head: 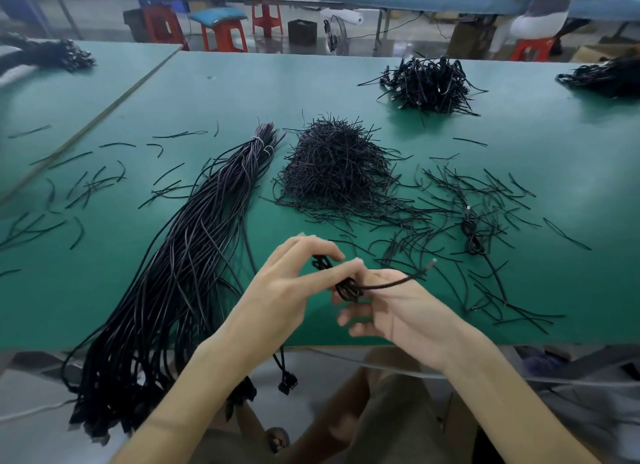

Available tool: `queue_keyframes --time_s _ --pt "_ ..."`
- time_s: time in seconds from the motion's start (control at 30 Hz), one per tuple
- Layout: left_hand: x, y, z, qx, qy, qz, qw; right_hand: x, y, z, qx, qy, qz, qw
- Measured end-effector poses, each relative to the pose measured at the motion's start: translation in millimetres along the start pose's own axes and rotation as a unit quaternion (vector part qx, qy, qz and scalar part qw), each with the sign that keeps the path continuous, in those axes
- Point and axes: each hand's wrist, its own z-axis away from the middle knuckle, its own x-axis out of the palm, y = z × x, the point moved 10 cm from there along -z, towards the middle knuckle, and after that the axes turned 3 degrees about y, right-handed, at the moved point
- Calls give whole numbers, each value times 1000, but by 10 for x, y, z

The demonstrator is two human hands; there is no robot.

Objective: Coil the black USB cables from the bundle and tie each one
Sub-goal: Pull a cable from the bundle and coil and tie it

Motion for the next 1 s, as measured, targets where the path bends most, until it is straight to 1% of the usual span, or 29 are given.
queue_keyframes --time_s 0.1,0.17,0.23,0.3,0.37,0.4,0.43,0.47,0.53,0.57,0.6,0.63,0.67,0.73,0.83,0.93,1.0 --pt "76 28 -65 0 -29 75 997 -24 -33 25 21 -47 -61 997" --pt "110 38 -95 -8 -38 121 992 -84 -28 3 32 -33 -114 992" --pt "110 33 -101 -23 -33 156 987 -162 -39 -37 26 -3 -124 992" --pt "87 -42 -86 -52 -22 143 988 -299 -122 -68 1 42 -69 997" --pt "2 -231 -51 -107 5 75 991 -554 -323 -64 -41 119 46 991" --pt "-49 -371 -15 -148 17 31 988 -720 -469 -45 -68 170 113 977" --pt "-95 -539 38 -201 19 -13 979 -901 -638 -15 -95 227 183 952" --pt "-129 -723 110 -261 8 -57 964 -1079 -819 26 -122 285 262 914" --pt "-175 -1069 300 -376 -56 -156 912 -1361 -1143 109 -154 384 430 803" --pt "-186 -1182 387 -412 -98 -204 883 -1473 -1245 129 -156 418 492 748" --pt "-182 -1251 451 -429 -133 -241 860 -1581 -1303 132 -152 442 530 708" --pt "-162 -1283 484 -432 -159 -263 848 -1678 -1323 123 -144 458 551 682" --pt "-130 -1295 494 -428 -174 -275 843 -1751 -1316 108 -132 468 567 665" --pt "-70 -1299 491 -415 -188 -296 840 -1822 -1255 72 -106 473 594 643" --pt "-28 -1324 486 -410 -202 -311 834 -1813 -1123 58 -77 474 616 625" --pt "9 -1350 492 -409 -214 -295 837 -1710 -1088 107 -103 487 624 603" --pt "16 -1357 493 -408 -216 -303 834 -1604 -1087 125 -130 485 626 597"
